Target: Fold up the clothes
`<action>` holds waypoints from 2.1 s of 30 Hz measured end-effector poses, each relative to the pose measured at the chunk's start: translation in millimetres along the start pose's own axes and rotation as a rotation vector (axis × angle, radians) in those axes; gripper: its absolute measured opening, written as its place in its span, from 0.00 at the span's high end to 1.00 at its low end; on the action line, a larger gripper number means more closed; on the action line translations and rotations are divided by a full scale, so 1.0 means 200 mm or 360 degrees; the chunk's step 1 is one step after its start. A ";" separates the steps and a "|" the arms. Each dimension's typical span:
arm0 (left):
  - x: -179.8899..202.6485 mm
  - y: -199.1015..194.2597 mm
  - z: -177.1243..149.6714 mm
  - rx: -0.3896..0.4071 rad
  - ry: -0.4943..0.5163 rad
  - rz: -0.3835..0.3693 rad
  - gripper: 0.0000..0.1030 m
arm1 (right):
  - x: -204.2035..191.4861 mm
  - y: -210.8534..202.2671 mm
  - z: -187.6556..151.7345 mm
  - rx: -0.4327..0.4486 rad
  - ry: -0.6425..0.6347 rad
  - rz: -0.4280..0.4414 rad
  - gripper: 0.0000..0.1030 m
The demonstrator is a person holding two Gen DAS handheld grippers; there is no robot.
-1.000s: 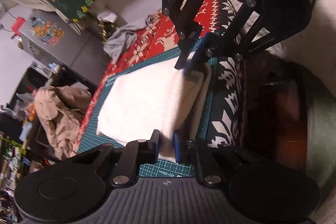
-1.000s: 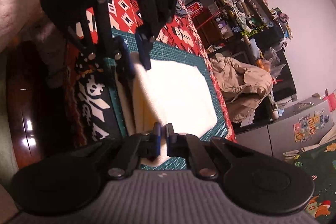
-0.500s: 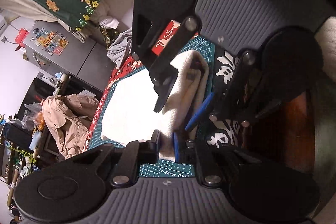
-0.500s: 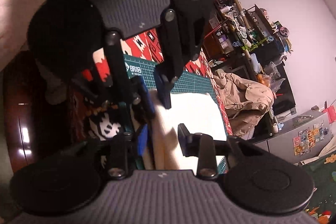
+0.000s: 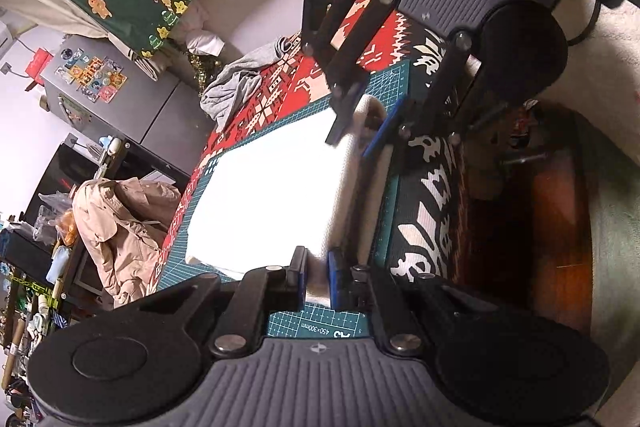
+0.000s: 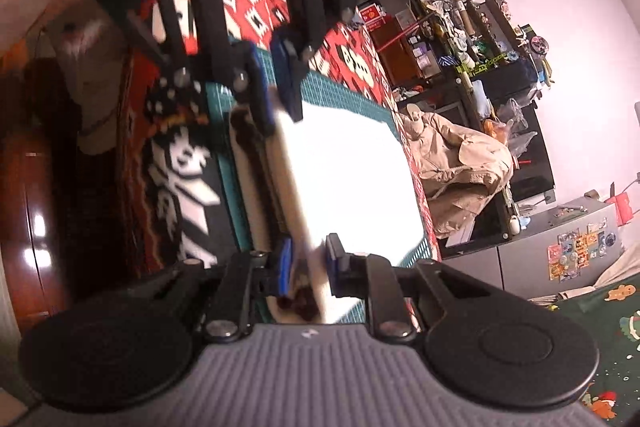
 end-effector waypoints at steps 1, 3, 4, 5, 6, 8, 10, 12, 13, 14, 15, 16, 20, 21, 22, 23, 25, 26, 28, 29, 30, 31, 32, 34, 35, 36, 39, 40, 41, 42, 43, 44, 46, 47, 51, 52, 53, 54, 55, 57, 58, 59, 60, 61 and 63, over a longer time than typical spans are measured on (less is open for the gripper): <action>0.00 0.00 0.00 -0.0001 -0.0005 -0.0001 0.90 | 0.00 0.00 -0.02 -0.0006 -0.0003 -0.0006 0.82; 0.01 0.00 0.00 -0.0004 -0.0008 -0.0001 0.90 | 0.01 0.00 -0.05 -0.0017 -0.0007 -0.0015 0.81; 0.00 0.00 0.00 -0.0007 -0.0003 -0.0002 0.90 | 0.01 0.00 -0.06 -0.0021 -0.0008 -0.0017 0.81; 0.01 0.00 0.00 -0.0009 0.0003 -0.0003 0.90 | 0.01 -0.01 -0.07 -0.0020 -0.0006 -0.0015 0.81; 0.01 0.00 0.00 -0.0013 0.0009 -0.0007 0.90 | 0.02 -0.01 -0.09 -0.0017 0.0000 -0.0010 0.81; 0.01 0.00 0.00 -0.0014 0.0017 -0.0010 0.90 | 0.04 -0.03 -0.11 -0.0010 0.0010 -0.0001 0.84; 0.02 0.00 0.00 -0.0014 0.0022 -0.0009 0.90 | 0.06 -0.05 -0.14 0.0007 0.0032 0.0013 0.90; 0.03 0.00 0.00 -0.0018 0.0038 0.0001 0.89 | 0.08 -0.07 -0.15 0.0015 0.0042 0.0024 0.91; 0.03 0.00 0.00 -0.0020 0.0047 0.0008 0.89 | 0.09 -0.08 -0.15 0.0014 0.0040 0.0028 0.91; 0.04 0.00 0.00 -0.0023 0.0056 0.0014 0.88 | 0.09 -0.09 -0.15 0.0014 0.0038 0.0029 0.91; 0.04 0.00 0.00 -0.0027 0.0062 0.0019 0.88 | 0.08 -0.10 -0.16 0.0019 0.0035 0.0025 0.90; 0.04 0.00 0.00 -0.0030 0.0066 0.0024 0.85 | 0.08 -0.11 -0.16 0.0026 0.0039 0.0031 0.90; 0.03 -0.04 -0.01 -0.0022 0.0062 0.0027 0.82 | 0.05 -0.21 -0.17 0.0069 0.0107 0.0103 0.92; 0.03 -0.05 -0.01 -0.0020 0.0055 0.0023 0.82 | 0.05 -0.24 -0.17 0.0080 0.0127 0.0110 0.92; 0.02 -0.06 -0.01 -0.0017 0.0047 0.0019 0.83 | 0.06 -0.26 -0.17 0.0095 0.0149 0.0112 0.92; 0.01 -0.07 -0.01 -0.0015 0.0041 0.0016 0.84 | 0.07 -0.28 -0.17 0.0111 0.0174 0.0114 0.92; 0.01 -0.07 -0.01 -0.0020 0.0042 0.0017 0.87 | 0.09 -0.32 -0.14 0.0143 0.0241 0.0111 0.92; 0.00 -0.07 -0.01 -0.0024 0.0045 0.0020 0.87 | 0.06 -0.35 -0.12 0.0149 0.0249 0.0099 0.92; 0.01 -0.07 -0.01 -0.0037 0.0048 0.0022 0.89 | 0.02 -0.39 -0.09 0.0161 0.0263 0.0082 0.92; 0.01 -0.06 -0.01 -0.0041 0.0043 0.0017 0.91 | 0.01 -0.37 -0.07 0.0161 0.0263 0.0097 0.92; 0.01 -0.06 -0.01 -0.0048 0.0037 0.0010 0.91 | 0.01 -0.36 -0.05 0.0162 0.0263 0.0113 0.92; 0.01 -0.06 -0.01 -0.0054 0.0032 0.0004 0.92 | 0.01 -0.34 -0.04 0.0163 0.0263 0.0129 0.92; 0.01 -0.06 -0.01 -0.0060 0.0029 0.0003 0.92 | 0.01 -0.33 -0.03 0.0162 0.0267 0.0148 0.92; 0.00 -0.07 -0.01 -0.0077 0.0012 -0.0006 0.93 | 0.00 -0.33 -0.04 0.0150 0.0307 0.0210 0.92; 0.00 -0.07 -0.02 -0.0088 0.0000 -0.0014 0.94 | -0.01 -0.33 -0.05 0.0144 0.0327 0.0241 0.91; -0.01 -0.07 -0.02 -0.0102 -0.0016 -0.0023 0.94 | -0.01 -0.33 -0.06 0.0140 0.0349 0.0269 0.92; -0.04 -0.10 -0.03 -0.0118 -0.0071 -0.0019 0.94 | 0.04 -0.40 -0.11 0.0162 0.0453 0.0292 0.92; -0.05 -0.11 -0.04 -0.0119 -0.0091 -0.0011 0.94 | 0.06 -0.42 -0.12 0.0174 0.0496 0.0287 0.92; -0.07 -0.11 -0.03 -0.0115 -0.0126 -0.0002 0.94 | 0.09 -0.45 -0.13 0.0184 0.0540 0.0281 0.92; -0.09 -0.12 -0.02 -0.0110 -0.0166 0.0006 0.94 | 0.12 -0.45 -0.14 0.0191 0.0588 0.0276 0.92; -0.11 -0.11 -0.01 -0.0103 -0.0204 0.0021 0.94 | 0.15 -0.46 -0.15 0.0193 0.0629 0.0268 0.92; -0.14 -0.10 0.01 -0.0096 -0.0242 0.0037 0.94 | 0.17 -0.44 -0.15 0.0179 0.0652 0.0255 0.92; -0.17 -0.06 0.03 -0.0095 -0.0305 0.0069 0.93 | 0.21 -0.41 -0.16 0.0150 0.0697 0.0229 0.92; -0.19 -0.04 0.04 -0.0094 -0.0338 0.0085 0.93 | 0.23 -0.39 -0.16 0.0138 0.0720 0.0224 0.92; -0.25 0.07 0.06 -0.0135 -0.0484 0.0113 0.93 | 0.21 -0.40 -0.18 0.0140 0.0716 0.0310 0.92; -0.26 0.10 0.06 -0.0157 -0.0519 0.0118 0.91 | 0.20 -0.41 -0.18 0.0145 0.0705 0.0323 0.92; -0.28 0.14 0.05 -0.0177 -0.0561 0.0117 0.87 | 0.22 -0.42 -0.19 0.0153 0.0719 0.0335 0.92; -0.30 0.16 0.03 -0.0195 -0.0613 0.0115 0.84 | 0.23 -0.43 -0.19 0.0160 0.0734 0.0347 0.92; -0.33 0.19 0.02 -0.0214 -0.0666 0.0113 0.77 | 0.24 -0.44 -0.19 0.0167 0.0748 0.0358 0.92; -0.39 0.25 -0.01 -0.0248 -0.0810 0.0089 0.71 | 0.29 -0.44 -0.20 0.0180 0.0793 0.0362 0.92; -0.42 0.27 -0.02 -0.0259 -0.0882 0.0072 0.70 | 0.32 -0.42 -0.20 0.0188 0.0831 0.0363 0.92; -0.46 0.30 -0.04 -0.0272 -0.0949 0.0057 0.70 | 0.36 -0.40 -0.21 0.0196 0.0870 0.0368 0.91; -0.49 0.33 -0.05 -0.0286 -0.1014 0.0042 0.70 | 0.39 -0.38 -0.20 0.0208 0.0916 0.0384 0.91; -0.52 0.37 -0.07 -0.0299 -0.1080 0.0027 0.70 | 0.43 -0.36 -0.20 0.0220 0.0962 0.0400 0.91; -0.59 0.43 -0.12 -0.0313 -0.1241 -0.0030 0.70 | 0.50 -0.32 -0.19 0.0250 0.1051 0.0434 0.91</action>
Point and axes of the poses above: each gripper's, at about its wrist camera, not at the fingertips, and y roughly the way its jaws point, x to its right, z to its top, the point moved 2 cm from there along y, roughly the way its jaws point, and after that the axes turned 9 degrees about z, right-handed, at the moved point
